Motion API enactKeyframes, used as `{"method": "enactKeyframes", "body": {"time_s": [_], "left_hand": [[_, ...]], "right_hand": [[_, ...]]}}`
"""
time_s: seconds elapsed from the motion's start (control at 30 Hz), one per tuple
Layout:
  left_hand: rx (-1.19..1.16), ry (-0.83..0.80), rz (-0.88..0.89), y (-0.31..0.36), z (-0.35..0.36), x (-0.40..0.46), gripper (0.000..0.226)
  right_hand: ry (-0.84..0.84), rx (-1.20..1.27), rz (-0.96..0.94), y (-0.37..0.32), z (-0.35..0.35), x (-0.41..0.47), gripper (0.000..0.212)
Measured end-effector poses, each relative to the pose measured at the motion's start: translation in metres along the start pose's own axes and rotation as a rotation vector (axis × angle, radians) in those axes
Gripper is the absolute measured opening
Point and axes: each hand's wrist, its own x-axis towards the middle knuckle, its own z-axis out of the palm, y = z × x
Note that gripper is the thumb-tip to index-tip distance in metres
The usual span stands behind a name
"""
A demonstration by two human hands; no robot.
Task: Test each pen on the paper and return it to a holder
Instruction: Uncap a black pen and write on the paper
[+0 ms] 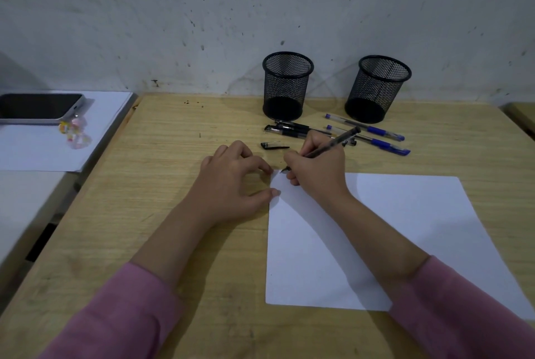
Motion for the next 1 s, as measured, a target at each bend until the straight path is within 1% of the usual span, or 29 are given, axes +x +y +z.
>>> {"method": "enactKeyframes", "body": {"time_s": [0.33,0.4,0.5,0.57,0.63,0.67,0.7,0.77,0.87,0.9,1.0], "left_hand": [[-0.001,0.003,-0.005,-0.001,0.0,-0.001,0.051],[-0.003,0.006,-0.002,-0.001,0.0,-0.001,0.05],[-0.024,-0.021,-0.02,0.0,-0.002,0.002,0.048],[-0.153,-0.017,-0.077,-0.002,-0.004,0.008,0.04],[-0.33,0.061,-0.144,-0.004,-0.005,0.017,0.026],[-0.367,0.115,-0.163,-0.005,-0.005,0.022,0.02],[-0.36,0.168,-0.169,-0.005,-0.004,0.027,0.018],[-0.318,0.224,-0.157,-0.003,-0.002,0.036,0.026],[-0.252,0.171,-0.178,0.001,0.004,0.049,0.035],[-0.21,0.147,-0.198,0.002,0.006,0.053,0.032],[-0.102,0.096,-0.249,0.004,0.011,0.06,0.015]], "right_hand": [[0.013,-0.005,-0.001,0.001,0.0,0.001,0.031],[0.061,0.022,0.018,0.001,-0.002,0.001,0.029],[0.174,0.191,0.073,0.001,-0.005,0.004,0.03],[0.201,0.307,0.095,0.001,-0.004,0.006,0.031],[0.195,0.389,0.105,0.002,-0.003,0.007,0.028],[0.19,0.407,0.107,0.001,-0.004,0.007,0.026],[0.183,0.41,0.108,0.001,-0.004,0.007,0.024],[0.171,0.398,0.111,-0.002,-0.006,0.007,0.02],[0.166,0.371,0.126,-0.011,-0.01,0.007,0.014],[0.158,0.362,0.128,-0.014,-0.012,0.007,0.013],[0.121,0.326,0.124,-0.021,-0.018,0.008,0.014]]}}
